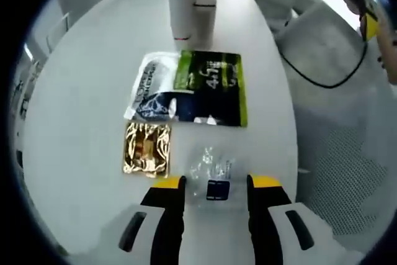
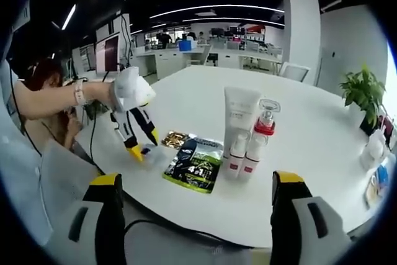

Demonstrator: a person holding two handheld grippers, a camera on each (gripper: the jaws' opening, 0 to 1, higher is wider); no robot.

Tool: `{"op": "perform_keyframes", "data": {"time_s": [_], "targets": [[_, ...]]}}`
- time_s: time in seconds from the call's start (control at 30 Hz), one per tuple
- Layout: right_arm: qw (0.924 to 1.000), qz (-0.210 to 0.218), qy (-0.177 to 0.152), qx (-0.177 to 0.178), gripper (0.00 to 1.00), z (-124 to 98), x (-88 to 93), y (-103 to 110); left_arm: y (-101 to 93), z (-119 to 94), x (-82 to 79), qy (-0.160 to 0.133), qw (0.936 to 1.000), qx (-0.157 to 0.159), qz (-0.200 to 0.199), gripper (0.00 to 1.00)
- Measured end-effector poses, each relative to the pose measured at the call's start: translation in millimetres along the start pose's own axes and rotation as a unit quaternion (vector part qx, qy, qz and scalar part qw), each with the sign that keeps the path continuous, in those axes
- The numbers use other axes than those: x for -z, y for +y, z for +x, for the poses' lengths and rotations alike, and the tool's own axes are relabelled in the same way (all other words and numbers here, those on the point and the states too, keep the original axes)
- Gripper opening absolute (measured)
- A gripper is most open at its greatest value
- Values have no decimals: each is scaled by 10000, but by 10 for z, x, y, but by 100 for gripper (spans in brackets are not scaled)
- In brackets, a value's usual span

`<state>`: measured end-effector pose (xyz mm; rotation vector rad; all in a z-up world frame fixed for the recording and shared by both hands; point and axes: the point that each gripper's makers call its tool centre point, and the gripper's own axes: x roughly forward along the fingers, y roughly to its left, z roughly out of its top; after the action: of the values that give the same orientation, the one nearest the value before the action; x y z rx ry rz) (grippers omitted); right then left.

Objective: Arrange the skincare products in the storage area until every visible bottle or jar stands upright without overlapping.

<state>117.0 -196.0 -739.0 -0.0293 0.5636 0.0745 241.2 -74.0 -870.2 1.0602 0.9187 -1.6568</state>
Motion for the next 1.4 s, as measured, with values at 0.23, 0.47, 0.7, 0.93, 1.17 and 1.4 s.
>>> {"op": "perform_keyframes", "data": {"time_s": [0.23,0.47,0.7,0.93,1.17,1.4], "targets": [[10000,47,-19,-10,100,-16,20,-1,-32,100,-72,56,9999,102,-81,37],[10000,40,-34,-15,100,-20,11,-10,-64,154,-65,149,9998,97,-62,37],[10000,-2,-61,-17,100,-7,-27,-23,-52,151,-105,98,9998,10,-196,37],[10000,-37,-37,-58,100,16,-29,-17,-39,170,-123,118,9996,-213,-169,37],[9999,-39,-50,-100,100,36,-34,0,-20,180,-143,87,9994,-255,-220,37],[9999,6,-27,-112,100,42,9,13,-11,192,-148,38,9990,-435,-125,37]]}}
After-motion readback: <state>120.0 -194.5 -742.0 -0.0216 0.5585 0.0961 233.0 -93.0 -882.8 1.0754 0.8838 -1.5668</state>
